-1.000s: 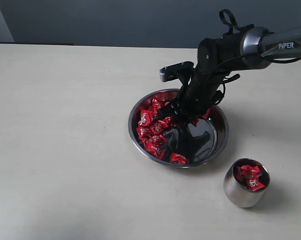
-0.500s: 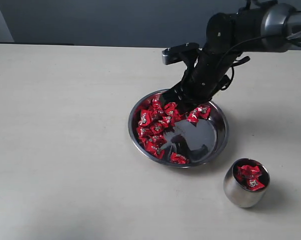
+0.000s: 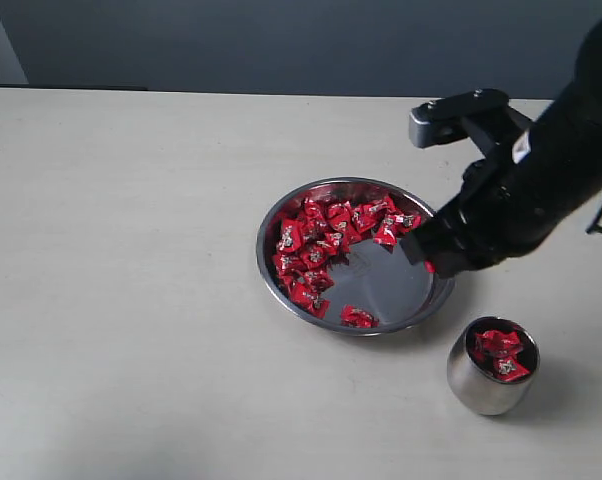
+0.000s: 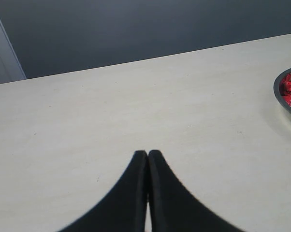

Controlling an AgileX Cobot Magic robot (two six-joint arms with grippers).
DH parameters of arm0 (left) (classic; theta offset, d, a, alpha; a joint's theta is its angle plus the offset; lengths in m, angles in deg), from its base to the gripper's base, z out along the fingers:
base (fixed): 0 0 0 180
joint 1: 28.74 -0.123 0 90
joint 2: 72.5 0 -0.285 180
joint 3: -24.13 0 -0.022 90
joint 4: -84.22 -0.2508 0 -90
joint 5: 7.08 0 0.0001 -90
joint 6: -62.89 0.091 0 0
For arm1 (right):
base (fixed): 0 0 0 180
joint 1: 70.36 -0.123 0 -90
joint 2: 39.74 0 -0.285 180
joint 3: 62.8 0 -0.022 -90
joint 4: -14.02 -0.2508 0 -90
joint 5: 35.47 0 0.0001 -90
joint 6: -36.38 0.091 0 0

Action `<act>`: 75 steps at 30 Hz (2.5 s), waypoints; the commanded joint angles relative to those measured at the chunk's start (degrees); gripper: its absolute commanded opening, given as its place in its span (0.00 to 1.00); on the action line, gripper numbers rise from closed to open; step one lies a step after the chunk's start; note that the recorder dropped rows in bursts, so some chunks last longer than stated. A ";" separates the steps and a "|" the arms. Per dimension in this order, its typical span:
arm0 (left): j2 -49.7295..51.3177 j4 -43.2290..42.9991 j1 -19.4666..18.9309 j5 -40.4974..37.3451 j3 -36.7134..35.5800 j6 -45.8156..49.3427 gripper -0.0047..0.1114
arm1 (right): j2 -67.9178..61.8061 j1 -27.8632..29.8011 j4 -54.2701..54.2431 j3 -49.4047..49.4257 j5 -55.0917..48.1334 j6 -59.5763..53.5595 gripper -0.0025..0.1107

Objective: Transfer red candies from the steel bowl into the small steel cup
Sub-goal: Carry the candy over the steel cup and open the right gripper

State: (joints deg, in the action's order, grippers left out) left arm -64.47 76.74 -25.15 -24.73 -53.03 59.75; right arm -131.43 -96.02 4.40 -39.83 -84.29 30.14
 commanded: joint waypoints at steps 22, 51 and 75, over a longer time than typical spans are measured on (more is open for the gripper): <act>-0.25 -0.11 0.47 0.38 -0.06 -0.32 0.04 | 12.16 0.36 6.68 12.41 -4.20 11.16 0.07; -0.25 -0.11 0.47 0.38 -0.06 -0.32 0.04 | 6.36 0.36 6.73 12.41 -2.90 11.26 0.28; -0.25 -0.11 0.47 0.38 -0.06 -0.32 0.04 | 7.27 0.36 6.73 12.30 -6.30 11.26 0.28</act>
State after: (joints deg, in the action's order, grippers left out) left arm -64.47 76.74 -25.15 -24.73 -53.03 59.75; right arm -124.80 -96.02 10.37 -27.47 -89.89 41.58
